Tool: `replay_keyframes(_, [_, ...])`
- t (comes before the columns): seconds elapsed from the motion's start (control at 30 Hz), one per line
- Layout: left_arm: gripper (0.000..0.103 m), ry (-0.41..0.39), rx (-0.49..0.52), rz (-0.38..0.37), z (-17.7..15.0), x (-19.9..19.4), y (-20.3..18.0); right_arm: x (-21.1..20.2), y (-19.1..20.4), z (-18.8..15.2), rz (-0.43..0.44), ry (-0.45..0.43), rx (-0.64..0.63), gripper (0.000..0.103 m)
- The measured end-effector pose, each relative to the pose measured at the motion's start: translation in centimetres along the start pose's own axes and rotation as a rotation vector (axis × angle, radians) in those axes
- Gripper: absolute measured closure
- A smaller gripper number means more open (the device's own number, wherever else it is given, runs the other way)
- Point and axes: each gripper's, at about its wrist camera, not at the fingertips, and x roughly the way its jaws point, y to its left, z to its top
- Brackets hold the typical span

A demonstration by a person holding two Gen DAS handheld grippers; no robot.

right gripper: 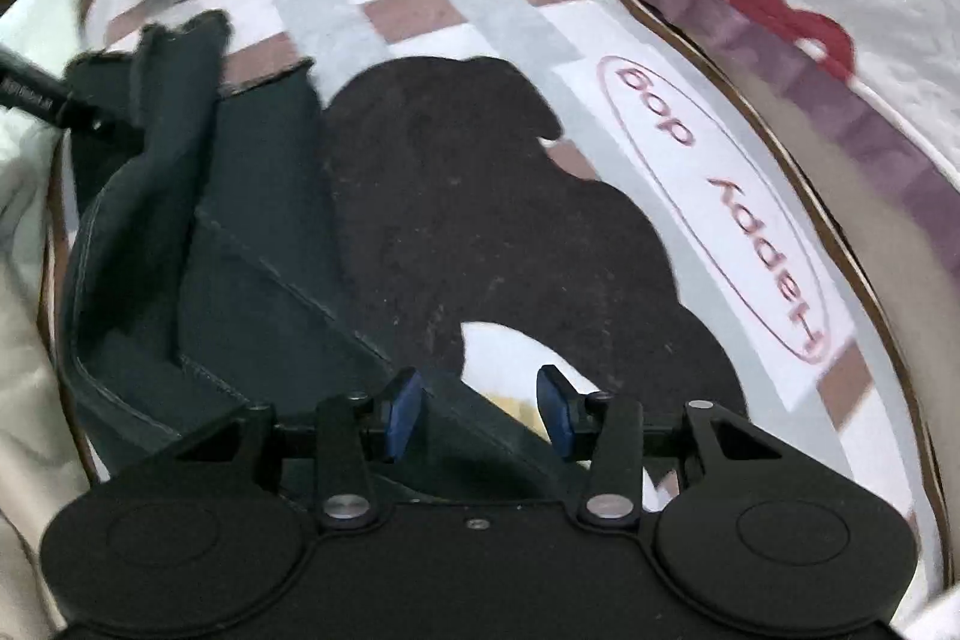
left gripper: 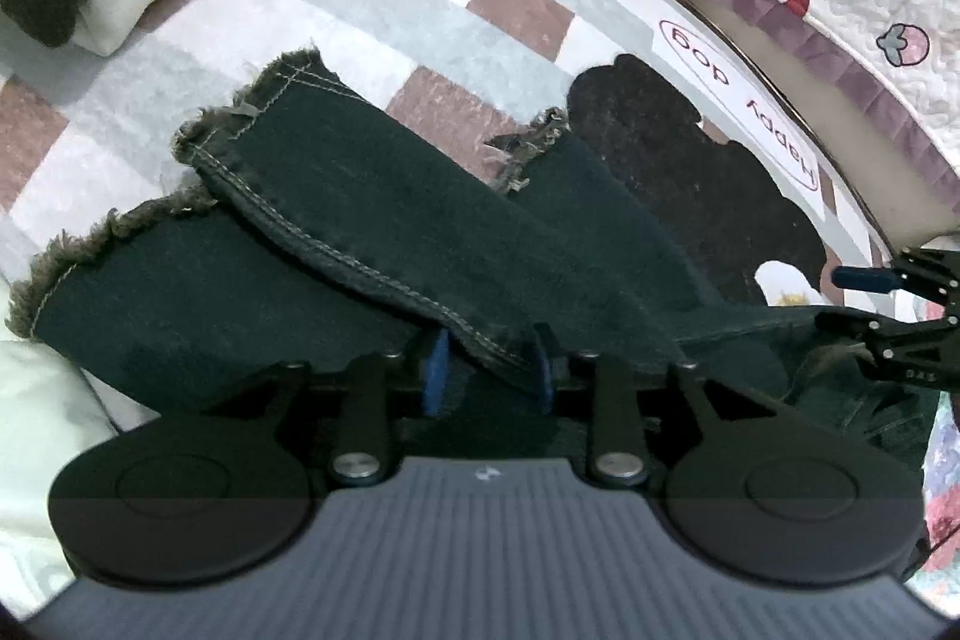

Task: Fold clothes

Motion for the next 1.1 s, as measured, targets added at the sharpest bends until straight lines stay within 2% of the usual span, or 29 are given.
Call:
replay_keyframes(0.13, [0.070, 0.003, 0.009, 0.001, 0.0, 0.1, -0.2, 0.4, 0.2, 0.0, 0.073, -0.026, -0.022, 0.055])
replay_keyframes(0.27, [0.062, 0.011, -0.010, -0.021, 0.2, 0.1, 0.0, 0.9, 1.0, 0.0, 0.165, -0.005, -0.030, 0.055])
replay_keyframes(0.33, [0.061, 0.015, -0.016, -0.025, 0.3, 0.1, 0.1, 1.3, 1.5, -0.1, 0.171, 0.021, -0.055, 0.054])
replay_keyframes(0.47, [0.055, 0.022, -0.048, -0.045, 0.5, 0.2, 0.3, 2.9, 1.6, 0.1, 0.109, 0.058, -0.085, 0.044])
replay_keyframes(0.57, [0.043, 0.014, -0.084, -0.087, 0.6, 0.3, 0.7, 4.3, 0.3, 0.0, 0.123, 0.081, 0.022, 0.040])
replay_keyframes(0.6, [0.035, 0.005, -0.094, -0.108, 0.6, 0.5, 0.8, 4.7, -0.1, 0.0, 0.128, 0.088, 0.059, 0.037])
replay_keyframes(0.67, [0.032, -0.003, -0.086, -0.116, 0.6, 0.9, 0.5, 5.2, -1.0, 0.0, 0.151, 0.087, 0.128, 0.033])
replay_keyframes(0.7, [0.034, -0.009, -0.068, -0.111, 0.6, 1.1, 0.2, 5.2, -1.5, 0.0, 0.170, 0.083, 0.164, 0.032])
replay_keyframes(0.73, [0.042, -0.020, -0.040, -0.097, 0.6, 1.1, -0.2, 5.2, -1.9, -0.2, 0.190, 0.077, 0.211, 0.032])
replay_keyframes(0.77, [0.055, -0.032, -0.004, -0.071, 0.4, 1.1, -0.7, 5.0, -1.6, -0.3, 0.190, 0.071, 0.214, 0.038])
replay_keyframes(0.8, [0.088, -0.043, 0.037, -0.038, 0.3, 1.0, -1.1, 4.8, -1.2, -0.4, 0.186, 0.065, 0.208, 0.057])
replay_keyframes(0.83, [0.093, -0.052, 0.067, -0.018, 0.3, 0.9, -1.4, 4.6, 0.1, -0.4, 0.150, 0.065, 0.168, 0.066])
replay_keyframes(0.87, [0.094, -0.061, 0.086, -0.010, 0.2, 0.7, -1.6, 4.3, 1.5, -0.3, 0.108, 0.066, 0.122, 0.079])
replay_keyframes(0.9, [0.096, -0.072, 0.100, -0.008, 0.3, 0.4, -1.8, 4.0, 3.0, -0.3, 0.066, 0.068, 0.076, 0.086])
replay_keyframes(1.0, [0.099, -0.126, 0.140, -0.002, 0.4, -0.9, -2.4, 3.0, 6.3, -0.3, -0.069, 0.033, -0.025, 0.095])
replay_keyframes(1.1, [0.099, -0.215, 0.214, 0.014, 0.2, -2.9, -3.4, 0.9, 5.6, -0.4, -0.124, -0.081, 0.074, 0.097])
